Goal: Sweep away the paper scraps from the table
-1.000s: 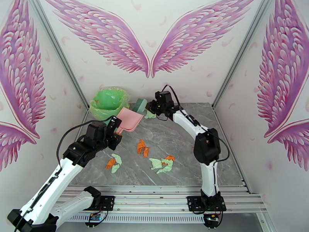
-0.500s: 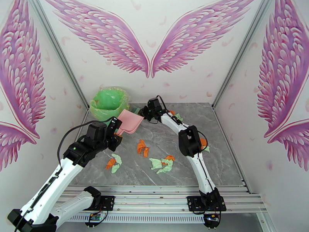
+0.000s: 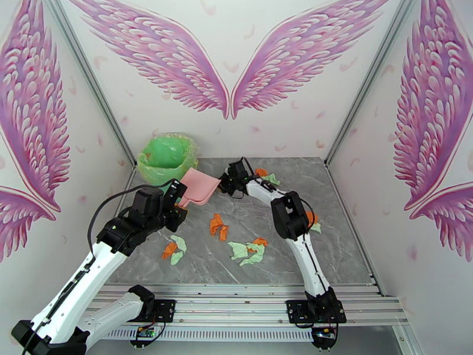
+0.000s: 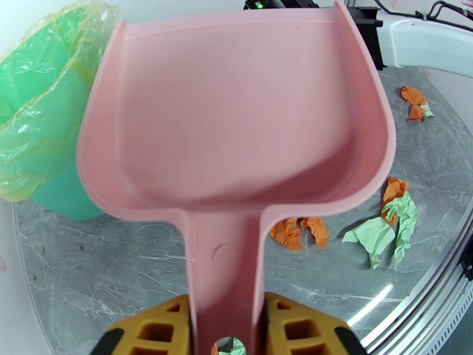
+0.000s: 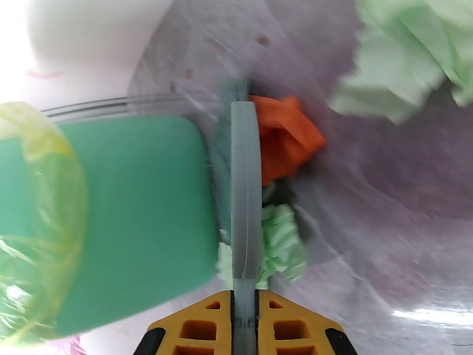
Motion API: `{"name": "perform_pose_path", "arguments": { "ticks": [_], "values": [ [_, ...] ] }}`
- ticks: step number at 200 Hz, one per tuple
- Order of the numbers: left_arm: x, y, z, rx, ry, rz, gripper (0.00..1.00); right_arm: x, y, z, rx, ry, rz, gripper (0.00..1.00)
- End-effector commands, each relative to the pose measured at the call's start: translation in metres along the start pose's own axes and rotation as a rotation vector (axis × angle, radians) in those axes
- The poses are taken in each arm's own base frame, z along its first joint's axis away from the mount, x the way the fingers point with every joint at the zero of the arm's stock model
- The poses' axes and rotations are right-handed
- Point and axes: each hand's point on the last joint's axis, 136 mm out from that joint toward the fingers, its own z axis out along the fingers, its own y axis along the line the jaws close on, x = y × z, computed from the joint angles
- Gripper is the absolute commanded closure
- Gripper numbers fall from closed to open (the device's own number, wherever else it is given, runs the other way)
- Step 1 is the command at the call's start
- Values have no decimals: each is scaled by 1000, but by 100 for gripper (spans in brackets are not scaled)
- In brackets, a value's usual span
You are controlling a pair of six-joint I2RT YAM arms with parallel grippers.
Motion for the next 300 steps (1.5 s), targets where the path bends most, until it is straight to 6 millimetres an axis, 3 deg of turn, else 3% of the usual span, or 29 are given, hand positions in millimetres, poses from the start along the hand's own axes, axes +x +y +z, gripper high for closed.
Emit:
{"name": "perform_pose_path", "arguments": {
  "ticks": [1,60,82,98,122,155,190,215,235,261,300],
  "values": [
    [4,-1,-2,10,5,-4,100,5,-17,-32,40,10,2,100],
    [6,-2,1,13,16,-11,100,34,-60,-120,104,15,-44,100],
    [5,-3,3,16,17,-14,100,44,-66,-151,109,7,-73,100],
    [5,-4,5,17,20,-16,100,49,-58,-169,76,-3,-91,100],
    [6,-3,6,10,28,-13,100,50,-29,-198,20,-49,-125,100],
    [5,-2,3,1,15,-14,100,30,14,-218,-43,-126,-144,100],
    [5,-2,3,-1,16,-12,100,-24,52,-205,-85,-223,-93,100],
    [5,-2,3,-1,18,-8,100,-74,62,-173,-93,-281,-37,100],
    [7,-1,2,-5,22,-4,100,-106,58,-140,-89,-287,15,100],
    [11,0,2,-12,29,4,100,-124,43,-105,-94,-289,80,100],
    [9,-3,3,8,32,8,100,-119,6,-80,-45,-276,103,100]
  ]
}}
